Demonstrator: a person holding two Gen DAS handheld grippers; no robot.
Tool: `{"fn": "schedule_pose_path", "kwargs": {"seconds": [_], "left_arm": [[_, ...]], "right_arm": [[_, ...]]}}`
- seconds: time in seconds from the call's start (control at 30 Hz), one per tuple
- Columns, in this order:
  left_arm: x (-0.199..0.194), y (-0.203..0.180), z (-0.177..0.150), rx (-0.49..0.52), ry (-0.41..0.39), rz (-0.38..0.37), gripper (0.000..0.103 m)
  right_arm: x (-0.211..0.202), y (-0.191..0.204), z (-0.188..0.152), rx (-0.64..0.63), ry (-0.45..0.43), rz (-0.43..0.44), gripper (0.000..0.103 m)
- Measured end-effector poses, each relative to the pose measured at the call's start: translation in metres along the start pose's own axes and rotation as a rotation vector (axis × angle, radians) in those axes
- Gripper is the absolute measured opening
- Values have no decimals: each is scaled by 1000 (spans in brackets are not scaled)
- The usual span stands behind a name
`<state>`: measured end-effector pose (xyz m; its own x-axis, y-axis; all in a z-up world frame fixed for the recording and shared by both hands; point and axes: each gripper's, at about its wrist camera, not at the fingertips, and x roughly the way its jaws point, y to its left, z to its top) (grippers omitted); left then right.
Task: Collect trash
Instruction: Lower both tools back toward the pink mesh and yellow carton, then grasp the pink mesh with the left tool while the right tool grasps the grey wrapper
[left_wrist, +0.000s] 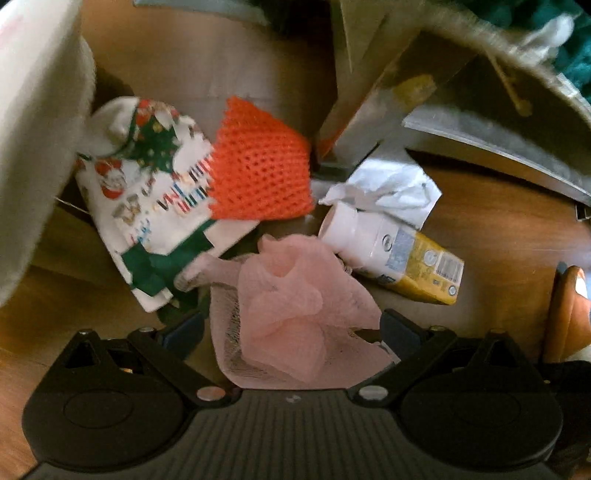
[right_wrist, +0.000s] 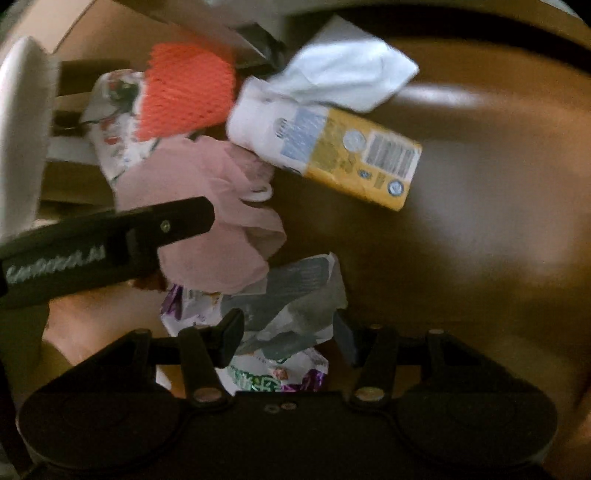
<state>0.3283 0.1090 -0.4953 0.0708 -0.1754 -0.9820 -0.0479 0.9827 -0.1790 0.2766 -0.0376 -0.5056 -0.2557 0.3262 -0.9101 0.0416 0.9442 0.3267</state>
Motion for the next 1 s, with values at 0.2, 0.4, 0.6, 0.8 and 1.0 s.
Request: {"fn": "schedule_pose_path", "kwargs": {"seconds": [0.2,0.4,0.6,0.8,1.0], "left_arm": [[24,-1,-5,-5,25,-21,101],[37,0,-4,-28,34,-27,72],[36,3,-5,-34,19,-33,36],[21,6,-10,-36,15,-48,20],[-22,7,-18,-14,17,-63,19]], "right_arm": [[19,-4,2,20,29,2,52],[22,-3,4,-23,11,-24,43],[17,-4,4,-65,-11,-49,11],[-8,2,-5,-118,-70,-82,9],[-59,-4,-17,-143,-149,-109,9]]}}
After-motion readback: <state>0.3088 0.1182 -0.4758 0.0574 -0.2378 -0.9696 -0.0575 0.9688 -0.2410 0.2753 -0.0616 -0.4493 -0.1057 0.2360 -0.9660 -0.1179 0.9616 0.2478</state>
